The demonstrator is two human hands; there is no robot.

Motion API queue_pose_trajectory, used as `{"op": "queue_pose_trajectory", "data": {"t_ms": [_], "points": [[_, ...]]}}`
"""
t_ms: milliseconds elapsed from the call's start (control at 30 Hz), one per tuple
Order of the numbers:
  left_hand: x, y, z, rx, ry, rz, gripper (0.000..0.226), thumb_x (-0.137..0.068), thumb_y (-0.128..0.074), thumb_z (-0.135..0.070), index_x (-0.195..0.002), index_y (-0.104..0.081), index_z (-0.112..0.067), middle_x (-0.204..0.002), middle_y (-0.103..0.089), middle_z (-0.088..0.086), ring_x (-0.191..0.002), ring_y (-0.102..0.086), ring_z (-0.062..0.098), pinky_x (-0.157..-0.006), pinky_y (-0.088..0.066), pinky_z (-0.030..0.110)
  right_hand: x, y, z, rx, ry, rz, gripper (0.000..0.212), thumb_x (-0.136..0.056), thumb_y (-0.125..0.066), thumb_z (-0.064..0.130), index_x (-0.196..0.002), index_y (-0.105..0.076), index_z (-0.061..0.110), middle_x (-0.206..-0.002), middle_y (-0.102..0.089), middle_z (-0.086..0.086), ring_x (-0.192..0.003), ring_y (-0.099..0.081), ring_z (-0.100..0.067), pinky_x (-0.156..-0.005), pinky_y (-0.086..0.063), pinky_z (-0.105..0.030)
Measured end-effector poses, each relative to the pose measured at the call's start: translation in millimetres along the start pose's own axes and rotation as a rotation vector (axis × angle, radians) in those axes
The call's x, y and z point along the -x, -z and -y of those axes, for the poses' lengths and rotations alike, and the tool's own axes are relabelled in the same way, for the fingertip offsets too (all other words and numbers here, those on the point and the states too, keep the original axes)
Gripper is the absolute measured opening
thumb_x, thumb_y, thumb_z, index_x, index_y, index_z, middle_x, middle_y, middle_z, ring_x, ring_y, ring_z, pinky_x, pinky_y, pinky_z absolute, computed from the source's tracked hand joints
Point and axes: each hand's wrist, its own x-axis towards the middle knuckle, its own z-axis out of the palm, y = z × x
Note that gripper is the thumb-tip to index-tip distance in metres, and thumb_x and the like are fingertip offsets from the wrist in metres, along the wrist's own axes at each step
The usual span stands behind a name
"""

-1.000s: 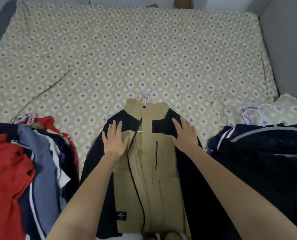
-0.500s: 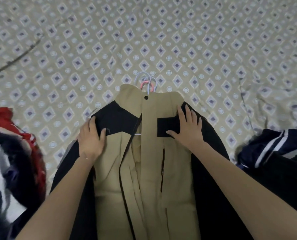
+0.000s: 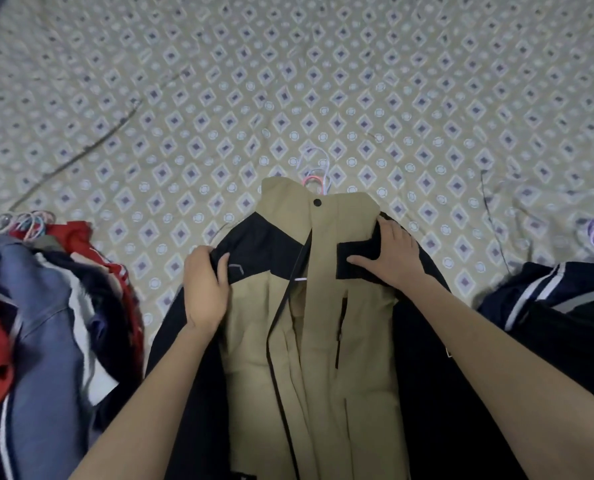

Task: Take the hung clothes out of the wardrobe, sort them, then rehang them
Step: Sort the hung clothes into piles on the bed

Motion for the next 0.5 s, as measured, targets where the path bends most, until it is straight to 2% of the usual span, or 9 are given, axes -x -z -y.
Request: {"op": "queue_pose_trajectory", "data": {"t_ms": [67, 167, 267, 333, 400, 433, 500], "points": [[14.3, 15.3, -4.7, 0.015, -0.072, 0.016, 0.024, -0.102, -0.035, -0.047, -0.091, -0.040, -0.026, -0.086, -0.058, 0.004, -0.084, -0.056, 0.021, -0.079, -0.042, 0.034, 7.7, 9.4, 8.0, -0.060, -0.003, -0.037, 0.115, -0.073, -0.061, 0.076, -0.156, -0.009, 0.016, -0.160, -0.019, -0.007, -0.147, -0.019, -0.027, -0.119, -0.019, -0.050], [37.2, 42.6, -20.9, 0.005, -0.172, -0.022, 0.012, -0.103, -0.044, -0.025, -0.092, -0.043, -0.020, -0.087, -0.050, 0.001, -0.082, -0.040, 0.010, -0.076, -0.030, 0.023, 22.5, 24.4, 20.9, -0.016, 0.026, 0.004, 0.109, -0.075, -0.058, 0.077, -0.155, -0.013, 0.018, -0.156, -0.030, -0.005, -0.144, -0.025, -0.026, -0.119, -0.018, -0.049], [54.2, 70.0, -32.2, 0.015, -0.200, -0.069, 0.011, -0.102, -0.048, -0.017, -0.091, -0.049, -0.015, -0.086, -0.048, 0.000, -0.081, -0.041, 0.014, -0.076, -0.028, 0.023, 45.8, 32.5, 31.4, 0.082, 0.083, 0.036, 0.089, -0.077, -0.057, 0.076, -0.141, -0.038, 0.017, -0.138, -0.049, -0.005, -0.130, -0.042, -0.027, -0.112, -0.027, -0.048], [61.6, 86.5, -31.4, 0.023, -0.189, -0.055, 0.012, -0.102, -0.049, -0.018, -0.090, -0.049, -0.016, -0.086, -0.050, -0.001, -0.082, -0.045, 0.017, -0.076, -0.032, 0.026, 65.7, 35.8, 34.1, 0.063, 0.130, 0.001, 0.069, -0.077, -0.059, 0.074, -0.115, -0.050, 0.017, -0.116, -0.057, -0.004, -0.112, -0.052, -0.027, -0.099, -0.039, -0.045], [69.8, 103.9, -30.6, 0.043, -0.184, -0.034, 0.013, -0.102, -0.050, -0.019, -0.090, -0.048, -0.016, -0.084, -0.050, -0.001, -0.080, -0.046, 0.017, -0.075, -0.032, 0.027, 90.9, 39.9, 35.8, -0.005, 0.158, -0.017, 0.053, -0.080, -0.061, 0.067, -0.094, -0.046, 0.018, -0.095, -0.056, -0.003, -0.092, -0.055, -0.025, -0.078, -0.042, -0.038], [75.2, 113.1, -31.9, 0.047, -0.186, -0.015, 0.014, -0.102, -0.051, -0.021, -0.090, -0.048, -0.016, -0.083, -0.051, -0.001, -0.079, -0.046, 0.016, -0.074, -0.032, 0.027, 105.3, 43.4, 37.1, -0.053, 0.166, -0.035, 0.049, -0.083, -0.062, 0.062, -0.089, -0.045, 0.017, -0.087, -0.055, -0.002, -0.084, -0.054, -0.025, -0.071, -0.041, -0.037], [86.3, 129.3, -32.2, 0.039, -0.196, 0.049, 0.013, -0.101, -0.054, -0.026, -0.092, -0.049, -0.017, -0.085, -0.053, -0.002, -0.079, -0.048, 0.015, -0.072, -0.032, 0.028, 136.2, 51.2, 38.7, -0.144, 0.165, -0.072, 0.044, -0.088, -0.061, 0.055, -0.087, -0.051, 0.013, -0.082, -0.058, -0.002, -0.077, -0.055, -0.024, -0.066, -0.045, -0.040]]}}
